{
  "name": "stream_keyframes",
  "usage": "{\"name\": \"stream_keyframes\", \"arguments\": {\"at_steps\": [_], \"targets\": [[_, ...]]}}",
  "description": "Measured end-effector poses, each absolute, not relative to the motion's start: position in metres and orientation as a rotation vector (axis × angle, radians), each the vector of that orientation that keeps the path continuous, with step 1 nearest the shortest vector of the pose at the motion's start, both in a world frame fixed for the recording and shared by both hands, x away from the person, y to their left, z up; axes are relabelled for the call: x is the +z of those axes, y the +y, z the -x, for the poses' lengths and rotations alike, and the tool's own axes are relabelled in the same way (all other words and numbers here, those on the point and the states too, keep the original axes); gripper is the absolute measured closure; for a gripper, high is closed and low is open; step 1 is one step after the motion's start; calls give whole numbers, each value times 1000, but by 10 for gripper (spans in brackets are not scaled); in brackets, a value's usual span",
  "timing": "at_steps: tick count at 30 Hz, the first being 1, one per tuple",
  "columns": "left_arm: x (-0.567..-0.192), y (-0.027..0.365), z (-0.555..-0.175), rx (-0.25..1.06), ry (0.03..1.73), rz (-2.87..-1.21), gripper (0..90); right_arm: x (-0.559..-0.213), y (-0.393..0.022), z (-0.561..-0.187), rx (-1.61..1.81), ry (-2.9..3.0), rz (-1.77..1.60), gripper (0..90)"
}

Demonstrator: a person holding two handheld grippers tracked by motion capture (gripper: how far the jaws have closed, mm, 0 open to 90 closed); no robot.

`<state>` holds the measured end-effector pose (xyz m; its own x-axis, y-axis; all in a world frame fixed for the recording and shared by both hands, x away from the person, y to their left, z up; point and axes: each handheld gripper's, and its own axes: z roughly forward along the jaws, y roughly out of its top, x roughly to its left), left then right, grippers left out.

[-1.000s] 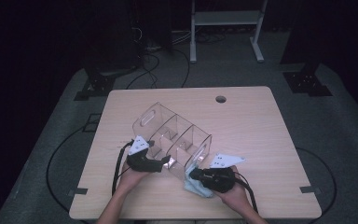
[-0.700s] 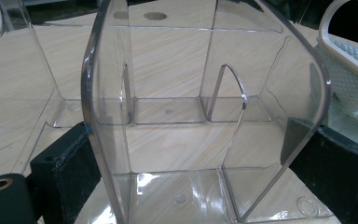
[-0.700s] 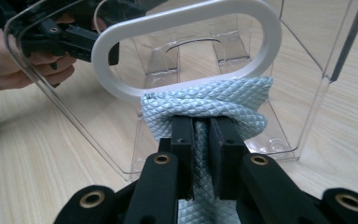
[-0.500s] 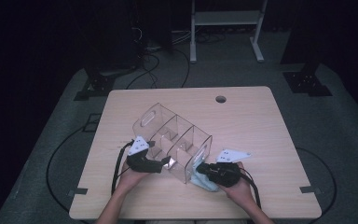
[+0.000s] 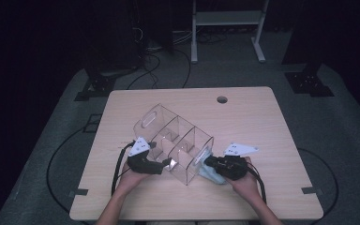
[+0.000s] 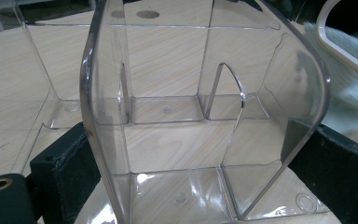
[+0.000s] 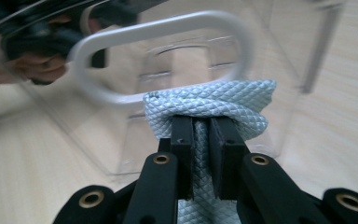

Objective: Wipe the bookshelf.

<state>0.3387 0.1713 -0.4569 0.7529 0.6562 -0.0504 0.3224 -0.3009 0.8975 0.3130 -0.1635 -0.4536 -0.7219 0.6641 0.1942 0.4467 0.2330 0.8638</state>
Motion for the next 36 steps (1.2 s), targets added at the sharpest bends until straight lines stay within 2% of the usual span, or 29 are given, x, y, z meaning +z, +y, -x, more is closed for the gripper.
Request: {"name": "stream_keyframes", "arguments": {"at_steps": [4,9,15,28,36], "targets": [[-457,169,-338,401,751,-1901,57,-456,-176,-324,1503,2223,-1145,806],[-458,170,-338,396,752,-1899,55,-454,-164,-311,1530,2287,-1065,805],[-457,167,-338,406,753,-1898,54,-450,-175,-316,1538,2219,-1137,805],[-458,170,-338,413,761,-1904,54,-443,-124,-266,1523,2383,-813,806],[-457,169,-337,432,761,-1909,57,-439,-122,-263,1524,2364,-826,807]]}}
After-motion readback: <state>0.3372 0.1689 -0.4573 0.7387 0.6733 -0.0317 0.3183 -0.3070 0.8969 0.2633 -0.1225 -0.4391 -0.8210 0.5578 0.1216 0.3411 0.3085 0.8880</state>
